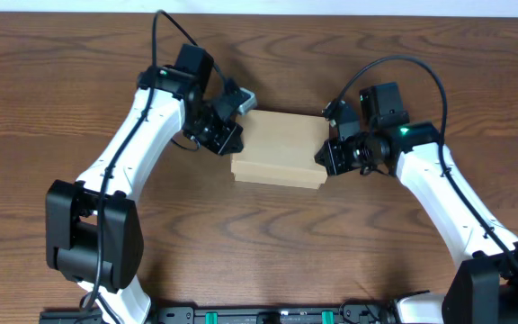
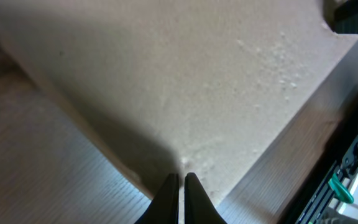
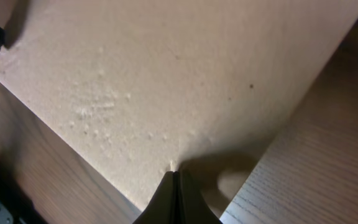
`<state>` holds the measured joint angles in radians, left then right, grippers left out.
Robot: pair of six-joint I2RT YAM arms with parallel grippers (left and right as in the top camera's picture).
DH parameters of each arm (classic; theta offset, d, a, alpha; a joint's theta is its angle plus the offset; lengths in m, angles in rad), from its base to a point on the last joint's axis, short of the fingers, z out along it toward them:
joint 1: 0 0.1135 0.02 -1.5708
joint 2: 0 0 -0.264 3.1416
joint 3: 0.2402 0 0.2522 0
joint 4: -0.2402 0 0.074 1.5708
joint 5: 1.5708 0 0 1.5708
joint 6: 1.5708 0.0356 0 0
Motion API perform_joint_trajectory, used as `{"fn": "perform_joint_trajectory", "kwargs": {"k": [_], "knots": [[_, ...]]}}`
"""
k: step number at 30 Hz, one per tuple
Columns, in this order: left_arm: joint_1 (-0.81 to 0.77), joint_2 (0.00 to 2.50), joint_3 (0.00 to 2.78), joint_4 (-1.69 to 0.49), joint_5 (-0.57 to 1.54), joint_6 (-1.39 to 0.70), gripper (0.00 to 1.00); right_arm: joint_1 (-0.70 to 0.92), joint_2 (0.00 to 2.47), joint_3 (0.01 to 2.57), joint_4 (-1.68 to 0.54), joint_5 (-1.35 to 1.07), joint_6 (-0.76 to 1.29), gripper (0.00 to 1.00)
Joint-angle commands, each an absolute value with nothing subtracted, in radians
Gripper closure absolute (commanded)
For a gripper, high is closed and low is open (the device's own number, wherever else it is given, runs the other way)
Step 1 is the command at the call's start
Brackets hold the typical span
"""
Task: Pack container
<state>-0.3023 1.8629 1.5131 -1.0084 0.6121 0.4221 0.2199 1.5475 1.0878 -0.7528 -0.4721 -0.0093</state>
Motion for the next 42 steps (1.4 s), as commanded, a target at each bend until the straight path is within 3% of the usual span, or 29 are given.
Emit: {"fn": "perform_joint_trajectory", "kwargs": {"k": [1,16,22,34,42], "knots": [[-0.307,1.877,1.483,-0.988,0.629,0.41,0.94,0.23,1.557,1.031,-0.731,-0.448,-0.022,0.98],[-0.307,1.866,1.436,-0.971,0.625,0.344,0.94,0.229,1.554,1.029,-0.703,-0.442,0.028,0.98],[-0.308,1.73,1.439,-1.019,0.609,0.333,0.94,0.23,1.489,1.121,-0.762,-0.453,0.055,0.98],[-0.35,1.226,1.428,-1.216,0.556,0.321,0.94,0.231,1.05,1.157,-0.989,-0.413,0.169,0.99],[-0.37,0.96,1.218,-1.176,0.549,0.218,0.94,0.232,0.717,1.045,-1.12,-0.333,0.212,0.99]]}}
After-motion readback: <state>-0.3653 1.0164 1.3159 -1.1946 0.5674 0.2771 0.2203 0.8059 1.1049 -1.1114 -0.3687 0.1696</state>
